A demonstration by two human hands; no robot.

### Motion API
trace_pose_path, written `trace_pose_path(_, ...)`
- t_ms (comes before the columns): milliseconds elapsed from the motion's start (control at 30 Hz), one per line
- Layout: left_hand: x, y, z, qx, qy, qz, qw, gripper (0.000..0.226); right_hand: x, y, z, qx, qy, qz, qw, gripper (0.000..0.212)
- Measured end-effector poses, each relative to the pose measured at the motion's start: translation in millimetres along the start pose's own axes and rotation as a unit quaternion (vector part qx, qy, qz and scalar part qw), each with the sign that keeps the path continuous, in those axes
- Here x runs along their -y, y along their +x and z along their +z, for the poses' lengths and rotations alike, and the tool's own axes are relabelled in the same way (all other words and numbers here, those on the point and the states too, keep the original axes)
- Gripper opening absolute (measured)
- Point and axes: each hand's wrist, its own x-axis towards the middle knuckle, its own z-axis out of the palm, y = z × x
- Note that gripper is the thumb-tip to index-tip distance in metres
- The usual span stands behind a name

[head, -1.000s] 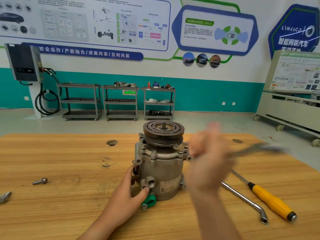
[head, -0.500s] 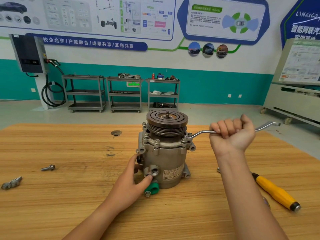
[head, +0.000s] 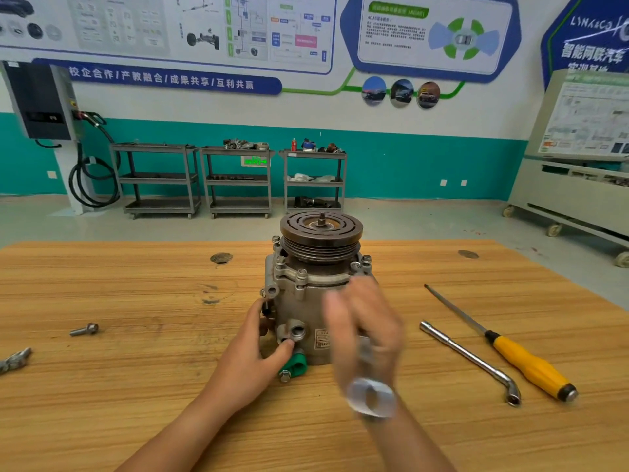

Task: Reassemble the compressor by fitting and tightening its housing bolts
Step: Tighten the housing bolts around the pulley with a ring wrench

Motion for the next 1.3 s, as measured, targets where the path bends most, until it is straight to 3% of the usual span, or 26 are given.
trace_pose_path(67, -0.8, -0.8, 0.7, 0.015, -0.039, 0.0, 0.999, 0.061, -1.2, -2.4, 30.5, 0.031, -0.137, -0.059, 0.988, 0.041)
trace_pose_path(133, -7.2, -2.9, -0.6, 0.007, -0.015, 0.035, 0.999, 0.049, -2.0, 5.2, 50.6, 0.054, -0.216, -0.05, 0.973, 0.044)
trace_pose_path(233, -6.9, -1.8, 0.3, 0.0, -0.012, 0.065, 0.998, 0.056, 3.2, 12.4, 53.7, 0.045, -0.247, -0.055, 0.966, 0.046)
trace_pose_path(267, -4.7, -1.4, 0.8, -0.005, -0.012, 0.049, 0.999, 0.054, 8.3, 15.5, 48.5, 0.016, -0.205, -0.041, 0.978, 0.047)
trace_pose_path(333, -4.3, -2.1, -1.1, -0.016, -0.01, 0.01, 1.0, 0.056, 22.6, 31.9, 31.9, -0.081, 0.025, 0.074, 0.994, 0.048)
trace_pose_path(400, -3.7, -2.0, -0.5, -0.009, 0.006, -0.008, 1.0, 0.071, 31.3, 59.1, 6.0, -0.177, 0.306, 0.179, 0.918, 0.054)
trace_pose_path(433, -4.0, -2.0, -0.1, -0.005, 0.01, -0.007, 1.0, 0.075, 29.6, 71.9, -11.2, -0.191, 0.37, 0.182, 0.891, 0.06)
trace_pose_path(533, -4.6, -0.1, -0.6, 0.003, 0.004, -0.016, 1.0, 0.078, 22.0, 99.9, -44.0, -0.229, 0.406, 0.194, 0.863, 0.063)
trace_pose_path(767, -5.5, -2.6, -3.6, 0.014, -0.015, -0.016, 1.0, 0.071, -32.1, 89.4, -48.7, -0.309, 0.42, 0.391, 0.758, 0.058)
trace_pose_path(933, -3.7, -1.7, -3.4, 0.013, -0.018, -0.015, 1.0, 0.07, -48.6, 87.8, -54.5, -0.282, 0.43, 0.437, 0.738, 0.058)
trace_pose_path(1067, -3.0, -0.9, -3.2, 0.014, -0.027, -0.017, 0.999, 0.069, -53.4, 80.7, -57.0, -0.306, 0.443, 0.461, 0.705, 0.059)
trace_pose_path(1167, -4.6, -1.3, -3.5, 0.015, -0.027, -0.024, 0.999, 0.07, -44.1, 69.9, -57.8, -0.306, 0.431, 0.424, 0.736, 0.059)
trace_pose_path(1233, -5.1, -1.4, -3.0, 0.012, -0.017, -0.029, 0.999, 0.071, -31.4, 55.0, -54.6, -0.274, 0.375, 0.366, 0.807, 0.06)
trace_pose_path(1300, -5.8, -2.4, -2.5, 0.012, -0.014, -0.031, 0.999, 0.071, -15.5, 31.9, -42.1, -0.204, 0.271, 0.267, 0.902, 0.053)
